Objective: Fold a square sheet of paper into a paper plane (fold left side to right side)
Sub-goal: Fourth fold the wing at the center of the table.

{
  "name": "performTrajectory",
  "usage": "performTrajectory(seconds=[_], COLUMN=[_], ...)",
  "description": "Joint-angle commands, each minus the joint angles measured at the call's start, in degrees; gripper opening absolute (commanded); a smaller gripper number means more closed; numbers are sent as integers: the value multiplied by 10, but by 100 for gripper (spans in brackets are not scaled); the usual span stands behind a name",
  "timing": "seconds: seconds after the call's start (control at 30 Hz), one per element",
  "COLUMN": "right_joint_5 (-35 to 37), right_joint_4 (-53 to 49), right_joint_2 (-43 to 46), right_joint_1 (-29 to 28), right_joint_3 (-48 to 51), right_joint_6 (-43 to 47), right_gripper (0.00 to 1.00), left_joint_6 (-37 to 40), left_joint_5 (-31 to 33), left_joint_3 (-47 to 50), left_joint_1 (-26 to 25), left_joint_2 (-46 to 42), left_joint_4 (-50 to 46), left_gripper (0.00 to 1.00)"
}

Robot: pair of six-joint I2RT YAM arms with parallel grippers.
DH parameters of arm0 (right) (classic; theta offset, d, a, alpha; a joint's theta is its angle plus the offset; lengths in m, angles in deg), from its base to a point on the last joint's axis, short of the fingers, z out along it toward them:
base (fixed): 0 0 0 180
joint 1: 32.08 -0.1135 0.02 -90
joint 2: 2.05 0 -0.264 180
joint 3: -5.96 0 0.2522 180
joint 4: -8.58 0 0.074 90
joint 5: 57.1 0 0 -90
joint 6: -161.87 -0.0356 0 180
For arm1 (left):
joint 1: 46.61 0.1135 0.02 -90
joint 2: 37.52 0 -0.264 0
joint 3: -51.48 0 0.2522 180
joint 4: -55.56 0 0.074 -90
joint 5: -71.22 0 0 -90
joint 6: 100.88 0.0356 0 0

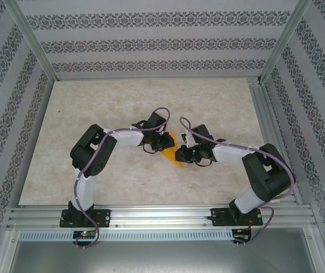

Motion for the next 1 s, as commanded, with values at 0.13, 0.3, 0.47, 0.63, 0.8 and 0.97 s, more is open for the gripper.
performTrajectory(seconds=[0.13,0.3,0.47,0.63,0.8,0.97], right_joint_5=[26,38,45,72,68,55], right_joint_4=[-23,-31,-41,-74,-70,-66], right_joint_2=[-12,-15,-2,0,-16,-10], right_joint_1=[3,2,0,-3,-11,-16], right_joint_3=[-7,-8,-13,-27,-29,-26], right_joint_6=[23,27,29,44,43,39], right_gripper=[13,13,14,14,14,14], left_joint_6=[3,4,3,2,1,1], left_joint_5=[5,7,6,7,5,5], left_joint_3=[1,2,3,2,3,3], left_joint_1=[3,3,3,3,3,3], left_joint_2=[16,16,16,18,18,18], left_joint_4=[-9,-10,-9,-7,-6,-6], left_gripper=[23,23,23,23,23,23])
